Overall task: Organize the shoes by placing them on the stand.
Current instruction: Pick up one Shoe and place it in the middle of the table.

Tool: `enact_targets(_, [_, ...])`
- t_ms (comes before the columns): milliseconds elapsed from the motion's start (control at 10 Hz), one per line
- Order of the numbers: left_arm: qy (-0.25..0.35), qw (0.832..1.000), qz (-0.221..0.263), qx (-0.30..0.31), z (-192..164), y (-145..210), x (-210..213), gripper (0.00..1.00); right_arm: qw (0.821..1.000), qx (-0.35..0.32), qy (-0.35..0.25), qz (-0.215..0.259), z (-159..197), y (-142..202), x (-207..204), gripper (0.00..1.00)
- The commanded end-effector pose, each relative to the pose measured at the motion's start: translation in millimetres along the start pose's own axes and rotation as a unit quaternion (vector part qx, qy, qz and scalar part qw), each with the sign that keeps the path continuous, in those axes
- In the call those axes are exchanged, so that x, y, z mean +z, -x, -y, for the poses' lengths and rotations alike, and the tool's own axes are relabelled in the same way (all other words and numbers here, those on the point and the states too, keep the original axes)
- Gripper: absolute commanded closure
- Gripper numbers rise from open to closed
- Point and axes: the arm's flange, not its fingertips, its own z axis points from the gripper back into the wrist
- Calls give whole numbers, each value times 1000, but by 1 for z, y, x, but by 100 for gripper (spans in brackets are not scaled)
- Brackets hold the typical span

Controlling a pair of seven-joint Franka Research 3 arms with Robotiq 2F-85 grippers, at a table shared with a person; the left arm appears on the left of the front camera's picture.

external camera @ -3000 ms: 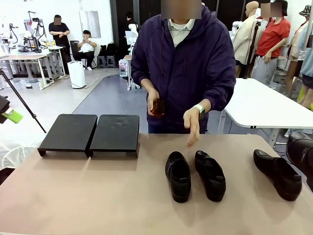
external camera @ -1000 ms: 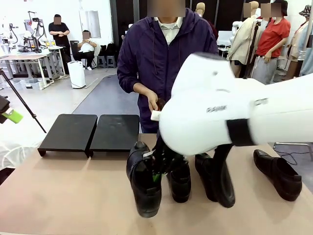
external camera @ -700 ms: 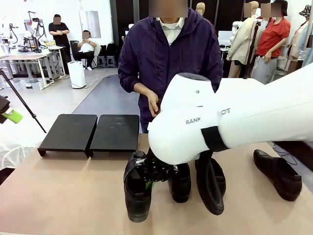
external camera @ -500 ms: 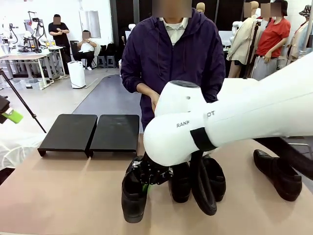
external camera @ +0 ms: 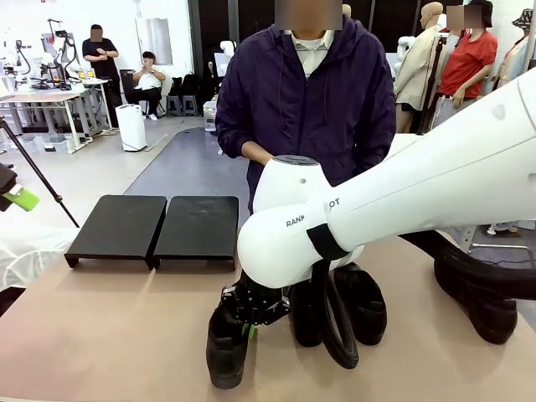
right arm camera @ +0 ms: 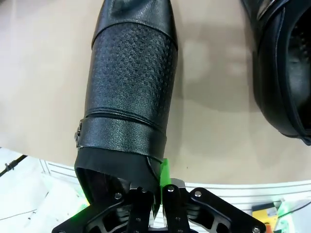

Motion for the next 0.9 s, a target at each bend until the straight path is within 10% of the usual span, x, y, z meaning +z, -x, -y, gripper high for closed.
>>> enact_targets(0, [3,1000,-1,-6,-1,0,2,0,1000,-11,14,8,-18,-3,5,88])
enact_targets(100, [3,1000,-1,-6,-1,0,2,0,1000,-10,14,3,-18,-3,5,31])
enact_targets(200, [3,1000,-1,-6,-1,0,2,0,1000,-9,14,0,-18,-3,6,0])
enact_targets(800, [3,1000,-1,-6,-1,0,2,0,999,41,12,-6,3,20,73,0])
